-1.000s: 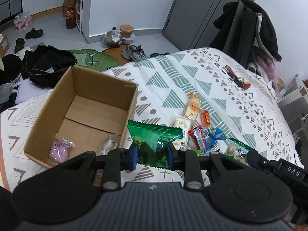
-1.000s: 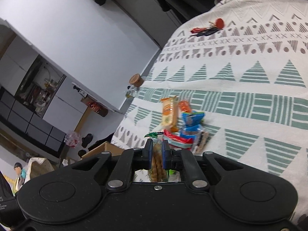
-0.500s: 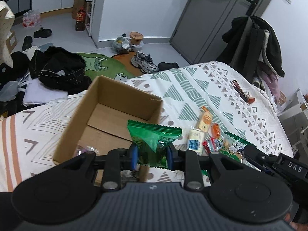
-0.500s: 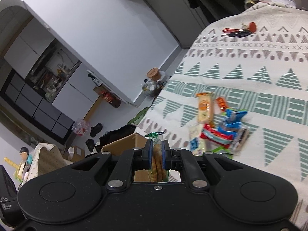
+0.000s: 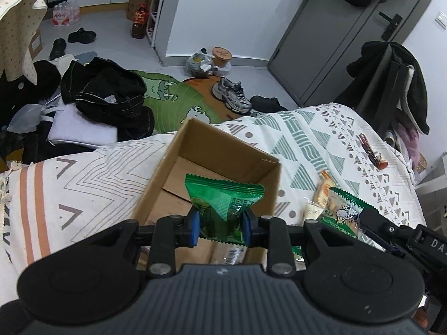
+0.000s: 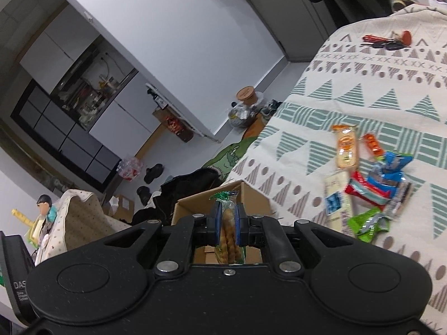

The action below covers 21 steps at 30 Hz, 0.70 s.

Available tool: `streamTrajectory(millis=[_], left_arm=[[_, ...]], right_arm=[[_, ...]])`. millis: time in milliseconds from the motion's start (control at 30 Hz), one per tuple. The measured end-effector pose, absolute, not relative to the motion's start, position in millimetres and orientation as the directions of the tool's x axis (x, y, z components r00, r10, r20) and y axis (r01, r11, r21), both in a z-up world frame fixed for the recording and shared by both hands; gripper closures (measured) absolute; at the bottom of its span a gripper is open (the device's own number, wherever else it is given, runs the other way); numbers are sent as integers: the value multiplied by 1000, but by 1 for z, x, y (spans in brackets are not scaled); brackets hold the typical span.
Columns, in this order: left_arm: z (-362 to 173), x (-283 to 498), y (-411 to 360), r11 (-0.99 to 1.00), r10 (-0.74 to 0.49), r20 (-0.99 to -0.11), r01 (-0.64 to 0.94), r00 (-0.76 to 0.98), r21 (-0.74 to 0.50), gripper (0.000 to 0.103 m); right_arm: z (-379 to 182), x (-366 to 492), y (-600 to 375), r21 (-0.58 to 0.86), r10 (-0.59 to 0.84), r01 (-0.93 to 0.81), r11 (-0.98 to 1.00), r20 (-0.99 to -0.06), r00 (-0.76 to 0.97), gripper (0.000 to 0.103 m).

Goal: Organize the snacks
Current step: 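Carry both green snacks into the cardboard box and release them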

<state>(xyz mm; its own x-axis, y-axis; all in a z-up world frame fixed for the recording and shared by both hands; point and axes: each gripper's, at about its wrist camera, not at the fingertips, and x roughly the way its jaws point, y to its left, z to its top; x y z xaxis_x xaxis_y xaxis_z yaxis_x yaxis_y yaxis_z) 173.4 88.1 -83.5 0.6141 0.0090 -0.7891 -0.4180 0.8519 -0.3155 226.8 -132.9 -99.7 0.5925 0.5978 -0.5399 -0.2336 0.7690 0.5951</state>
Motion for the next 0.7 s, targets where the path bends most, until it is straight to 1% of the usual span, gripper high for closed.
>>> streamTrajectory(millis=[67, 100, 167, 333, 433, 467, 500, 600, 667, 700], left_arm=[[-86, 175, 92, 848, 6, -795, -424, 607, -317, 74], [-88, 175, 94, 846, 2, -798, -427, 602, -320, 72], [-92, 178, 99, 839, -10, -812, -436, 584, -324, 70], [-92, 177, 107, 834, 15, -821, -460, 571, -305, 57], [-90, 174, 111, 831, 26, -821, -468, 571, -299, 52], [-90, 174, 112, 831, 28, -822, -470, 569, -298, 51], [-89, 173, 113, 830, 30, -823, -473, 568, -296, 51], [-89, 172, 115, 828, 35, -827, -479, 561, -290, 49], [-89, 171, 115, 828, 41, -829, -483, 558, -284, 45], [-88, 170, 114, 829, 46, -829, -485, 558, -280, 42]], right_arm=[[-99, 227, -126, 593, 603, -242, 768, -542, 586, 94], [-99, 228, -122, 592, 606, -246, 767, -543, 581, 94], [-100, 229, -114, 592, 612, -253, 765, -547, 572, 94], [-106, 229, -97, 594, 627, -265, 759, -559, 543, 94], [-111, 227, -88, 595, 634, -269, 758, -573, 519, 93], [-113, 227, -85, 596, 636, -265, 758, -585, 504, 92], [-117, 228, -82, 598, 637, -259, 759, -599, 485, 88], [-120, 225, -82, 592, 628, -248, 767, -612, 480, 87], [-120, 223, -86, 596, 627, -239, 766, -614, 479, 87], [-120, 223, -88, 595, 625, -237, 768, -614, 482, 87]])
